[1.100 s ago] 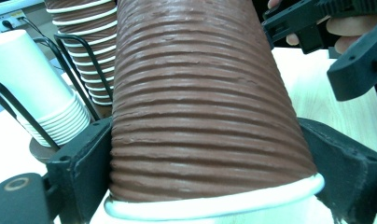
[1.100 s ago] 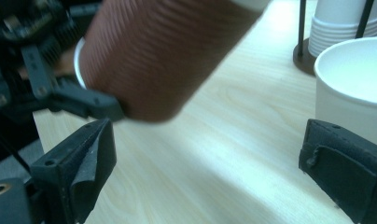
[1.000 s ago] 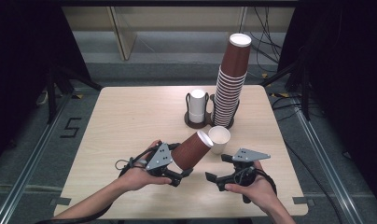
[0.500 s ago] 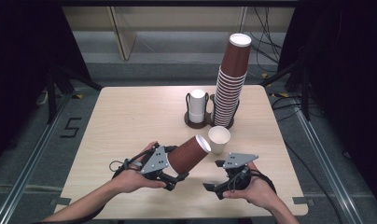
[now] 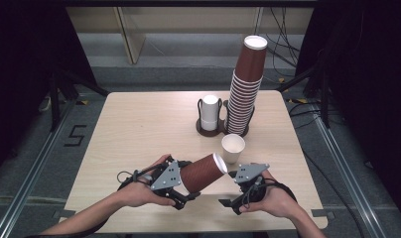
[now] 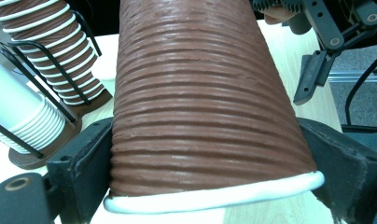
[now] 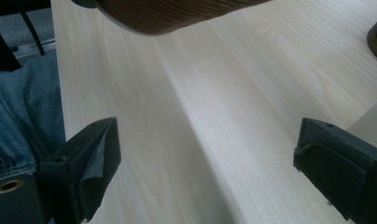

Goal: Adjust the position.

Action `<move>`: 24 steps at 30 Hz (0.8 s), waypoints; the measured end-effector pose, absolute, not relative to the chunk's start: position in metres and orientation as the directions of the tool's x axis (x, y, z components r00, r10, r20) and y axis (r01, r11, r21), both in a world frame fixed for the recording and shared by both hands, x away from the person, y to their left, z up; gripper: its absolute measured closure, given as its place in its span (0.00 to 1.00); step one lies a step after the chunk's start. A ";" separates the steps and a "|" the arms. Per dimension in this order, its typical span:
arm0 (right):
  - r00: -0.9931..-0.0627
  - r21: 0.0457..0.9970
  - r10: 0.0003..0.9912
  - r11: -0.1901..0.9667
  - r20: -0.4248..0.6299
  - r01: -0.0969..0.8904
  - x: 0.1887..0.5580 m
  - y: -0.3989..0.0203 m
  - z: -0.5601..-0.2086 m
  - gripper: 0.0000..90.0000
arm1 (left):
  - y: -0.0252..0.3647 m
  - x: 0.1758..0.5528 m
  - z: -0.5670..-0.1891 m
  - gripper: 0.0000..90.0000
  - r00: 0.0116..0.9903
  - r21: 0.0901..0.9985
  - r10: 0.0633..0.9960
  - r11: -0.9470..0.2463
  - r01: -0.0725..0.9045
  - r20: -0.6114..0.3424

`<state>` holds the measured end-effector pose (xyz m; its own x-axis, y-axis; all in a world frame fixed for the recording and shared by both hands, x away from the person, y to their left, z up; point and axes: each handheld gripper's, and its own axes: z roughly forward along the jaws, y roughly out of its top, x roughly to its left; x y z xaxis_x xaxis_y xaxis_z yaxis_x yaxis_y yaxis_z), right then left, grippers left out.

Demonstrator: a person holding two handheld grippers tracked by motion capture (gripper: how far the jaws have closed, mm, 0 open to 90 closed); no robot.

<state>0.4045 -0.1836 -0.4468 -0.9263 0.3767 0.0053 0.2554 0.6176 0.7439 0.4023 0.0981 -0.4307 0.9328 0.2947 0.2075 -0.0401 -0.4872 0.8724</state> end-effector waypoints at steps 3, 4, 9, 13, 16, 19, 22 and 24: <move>-0.935 0.740 0.354 0.632 -0.009 0.232 0.407 -0.185 -0.446 0.09 | 0.097 0.401 -0.432 0.11 0.936 0.868 0.282 -0.495 -0.044 0.209; -0.935 0.740 0.356 0.629 -0.003 0.237 0.406 -0.185 -0.446 0.09 | 0.097 0.400 -0.431 0.11 0.938 0.865 0.275 -0.499 -0.048 0.210; -0.948 0.730 0.318 0.653 -0.027 0.198 0.407 -0.186 -0.444 0.10 | 0.094 0.399 -0.430 0.11 0.945 0.858 0.246 -0.510 -0.061 0.214; -0.958 0.721 0.286 0.667 -0.013 0.189 0.407 -0.185 -0.444 0.10 | 0.091 0.397 -0.430 0.11 0.952 0.837 0.207 -0.541 -0.080 0.224; -0.962 0.723 0.273 0.668 -0.018 0.176 0.406 -0.185 -0.443 0.10 | 0.088 0.396 -0.431 0.11 0.957 0.829 0.188 -0.553 -0.084 0.223; -0.964 0.729 0.263 0.668 -0.043 0.150 0.406 -0.185 -0.442 0.10 | 0.085 0.395 -0.431 0.11 0.959 0.825 0.175 -0.557 -0.089 0.222; -0.963 0.726 0.262 0.673 -0.054 0.143 0.407 -0.185 -0.442 0.10 | 0.084 0.395 -0.433 0.11 0.959 0.822 0.172 -0.562 -0.093 0.226; -0.965 0.728 0.258 0.672 -0.057 0.137 0.407 -0.185 -0.441 0.10 | 0.083 0.395 -0.434 0.11 0.959 0.815 0.166 -0.572 -0.096 0.229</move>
<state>0.4075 -0.1853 -0.4415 -0.9646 0.2577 -0.0569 0.1365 0.6718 0.7280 0.3954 0.0834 -0.4341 0.9592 0.1655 0.2293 -0.0962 -0.5716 0.8149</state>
